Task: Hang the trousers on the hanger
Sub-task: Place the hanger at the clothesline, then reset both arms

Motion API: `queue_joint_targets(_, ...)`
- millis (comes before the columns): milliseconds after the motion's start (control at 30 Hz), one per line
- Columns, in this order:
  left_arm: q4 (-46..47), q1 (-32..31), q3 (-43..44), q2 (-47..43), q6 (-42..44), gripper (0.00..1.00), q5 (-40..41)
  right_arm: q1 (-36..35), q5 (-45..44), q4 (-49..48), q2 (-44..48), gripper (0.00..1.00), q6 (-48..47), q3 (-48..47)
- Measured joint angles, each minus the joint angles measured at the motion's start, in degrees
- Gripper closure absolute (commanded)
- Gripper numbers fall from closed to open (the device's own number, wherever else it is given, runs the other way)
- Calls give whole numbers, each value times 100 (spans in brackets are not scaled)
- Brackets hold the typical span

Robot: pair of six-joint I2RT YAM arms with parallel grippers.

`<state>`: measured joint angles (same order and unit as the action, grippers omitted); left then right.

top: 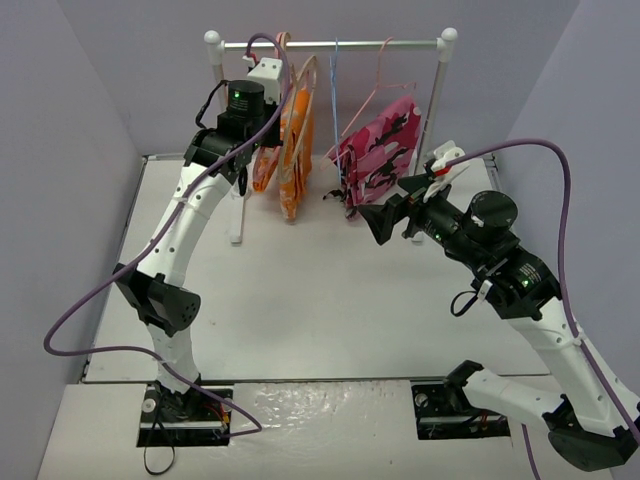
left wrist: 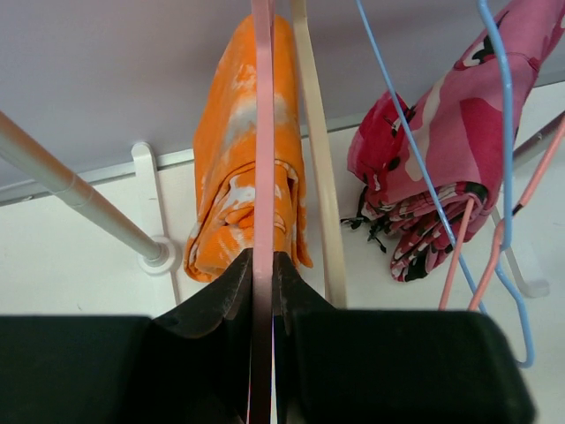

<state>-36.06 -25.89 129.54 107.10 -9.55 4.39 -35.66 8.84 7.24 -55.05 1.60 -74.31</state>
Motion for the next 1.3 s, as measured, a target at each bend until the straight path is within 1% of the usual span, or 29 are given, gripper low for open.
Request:
queue_joint_targets(200,34,-72,0,-19,-5,100,127,0,0,4,-81,0,13,9)
queue_joint_targets(467,34,138,-7,-39,-8,100,277,0,-11,31,-130,0,11,95)
queue_joint_targets(700,231,400,-491,-250,-94,100,328,0,-195,46,7,0,6,343)
queue_joint_targets(733,287,424,-567,-290,-106,98,339,0,-235,55,37,0,5,385)
queue_joint_targets(800,461,473,-828,-416,-118,88,345,1,-322,70,98,0,0,462)
queue_joint_targets(833,568,498,-994,-495,-122,77,342,2,-368,77,130,0,-4,497)
queue_joint_targets(933,924,584,-1558,-858,-205,53,250,4,-608,90,275,0,-10,613)
queue_joint_targets(1000,1067,680,-1808,-1120,-265,35,148,4,-802,109,400,0,-16,686)
queue_joint_targets(1067,1150,819,-1956,-1381,-305,23,50,4,-1012,127,536,0,-28,738)
queue_joint_targets(1200,1188,1112,-2218,-2018,-281,7,-109,4,-1529,173,794,0,-34,803)
queue_joint_targets(1267,1108,1168,-2339,-2381,-215,3,-139,6,-1855,250,901,0,-37,817)
queue_joint_targets(1300,1062,1182,-2416,-2591,-167,3,-149,7,-2009,301,949,0,-39,819)
